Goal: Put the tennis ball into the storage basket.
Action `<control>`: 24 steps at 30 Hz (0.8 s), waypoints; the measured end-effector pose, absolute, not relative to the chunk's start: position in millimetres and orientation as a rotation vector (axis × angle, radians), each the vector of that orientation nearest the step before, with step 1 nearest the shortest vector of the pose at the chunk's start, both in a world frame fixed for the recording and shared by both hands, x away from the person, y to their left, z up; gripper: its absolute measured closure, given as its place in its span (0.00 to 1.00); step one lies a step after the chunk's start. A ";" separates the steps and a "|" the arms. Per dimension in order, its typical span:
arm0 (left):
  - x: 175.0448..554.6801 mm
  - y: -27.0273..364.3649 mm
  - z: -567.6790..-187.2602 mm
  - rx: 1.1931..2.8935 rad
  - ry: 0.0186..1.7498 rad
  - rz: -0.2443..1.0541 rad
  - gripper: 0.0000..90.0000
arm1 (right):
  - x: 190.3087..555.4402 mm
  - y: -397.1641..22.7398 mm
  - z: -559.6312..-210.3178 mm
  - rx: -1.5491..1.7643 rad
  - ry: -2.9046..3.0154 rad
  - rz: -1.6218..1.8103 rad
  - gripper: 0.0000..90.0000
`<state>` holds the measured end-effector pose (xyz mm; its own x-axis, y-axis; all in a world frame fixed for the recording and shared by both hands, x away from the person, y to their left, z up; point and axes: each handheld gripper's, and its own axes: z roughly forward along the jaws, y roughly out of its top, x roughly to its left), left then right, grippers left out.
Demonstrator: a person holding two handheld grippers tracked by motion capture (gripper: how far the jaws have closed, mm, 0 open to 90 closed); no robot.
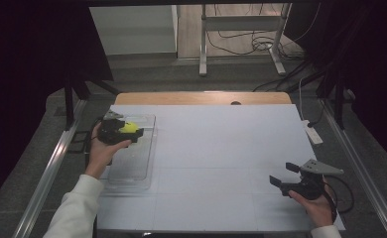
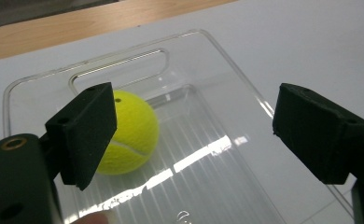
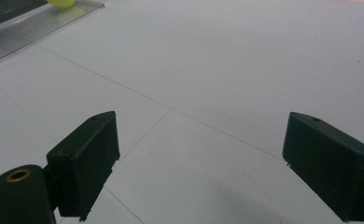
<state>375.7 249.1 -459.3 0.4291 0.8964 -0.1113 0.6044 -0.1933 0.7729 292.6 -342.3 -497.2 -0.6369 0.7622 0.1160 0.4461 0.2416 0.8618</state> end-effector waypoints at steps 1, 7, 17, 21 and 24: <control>374.7 246.9 -458.6 1.906 1.261 0.473 0.16 | 292.8 -342.1 -497.4 1.115 2.195 1.352 0.12; 369.5 238.8 -457.0 1.923 1.213 0.469 0.16 | 293.2 -342.7 -497.6 1.116 2.194 1.348 0.12; 349.8 233.5 -452.5 1.910 1.152 0.453 0.16 | 290.9 -344.4 -497.9 1.119 2.192 1.356 0.12; 341.5 232.8 -452.2 1.900 1.135 0.443 0.16 | 290.5 -345.7 -497.9 1.120 2.191 1.356 0.12; 332.5 232.1 -453.7 1.889 1.120 0.432 0.16 | 291.0 -346.0 -498.2 1.119 2.193 1.356 0.12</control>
